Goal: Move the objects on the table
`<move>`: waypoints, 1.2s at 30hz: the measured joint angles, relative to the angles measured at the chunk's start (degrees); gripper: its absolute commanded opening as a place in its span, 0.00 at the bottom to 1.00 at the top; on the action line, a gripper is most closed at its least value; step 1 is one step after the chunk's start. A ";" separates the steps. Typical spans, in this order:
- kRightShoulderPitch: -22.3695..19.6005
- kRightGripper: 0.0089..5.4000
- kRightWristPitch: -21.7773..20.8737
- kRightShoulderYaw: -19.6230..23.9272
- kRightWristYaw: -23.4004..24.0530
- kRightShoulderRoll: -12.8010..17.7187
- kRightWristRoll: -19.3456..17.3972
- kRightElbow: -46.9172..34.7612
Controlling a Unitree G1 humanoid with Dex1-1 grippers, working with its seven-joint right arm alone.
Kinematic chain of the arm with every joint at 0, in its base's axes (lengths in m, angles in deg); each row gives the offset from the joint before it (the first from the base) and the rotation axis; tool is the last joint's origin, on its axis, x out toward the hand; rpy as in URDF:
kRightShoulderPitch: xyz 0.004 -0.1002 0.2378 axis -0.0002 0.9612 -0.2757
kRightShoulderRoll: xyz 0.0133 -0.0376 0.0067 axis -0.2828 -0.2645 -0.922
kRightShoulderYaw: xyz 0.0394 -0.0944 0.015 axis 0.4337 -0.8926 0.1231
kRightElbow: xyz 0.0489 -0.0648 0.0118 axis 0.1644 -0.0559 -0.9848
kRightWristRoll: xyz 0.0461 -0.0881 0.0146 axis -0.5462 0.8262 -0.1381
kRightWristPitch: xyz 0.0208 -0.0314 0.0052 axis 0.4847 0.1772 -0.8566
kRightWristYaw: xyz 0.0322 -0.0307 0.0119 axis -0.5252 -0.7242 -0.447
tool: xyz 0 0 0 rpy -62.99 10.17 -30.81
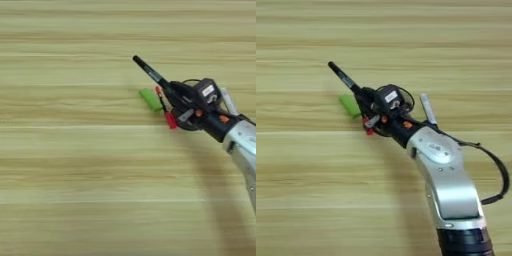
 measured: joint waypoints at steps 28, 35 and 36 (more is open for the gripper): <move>10.34 0.20 16.85 23.37 -5.98 12.61 -12.74 -8.26; 10.34 0.20 17.46 22.47 -6.32 13.62 -12.71 -6.77; 10.33 0.20 17.46 22.35 -6.48 13.68 -12.71 -6.70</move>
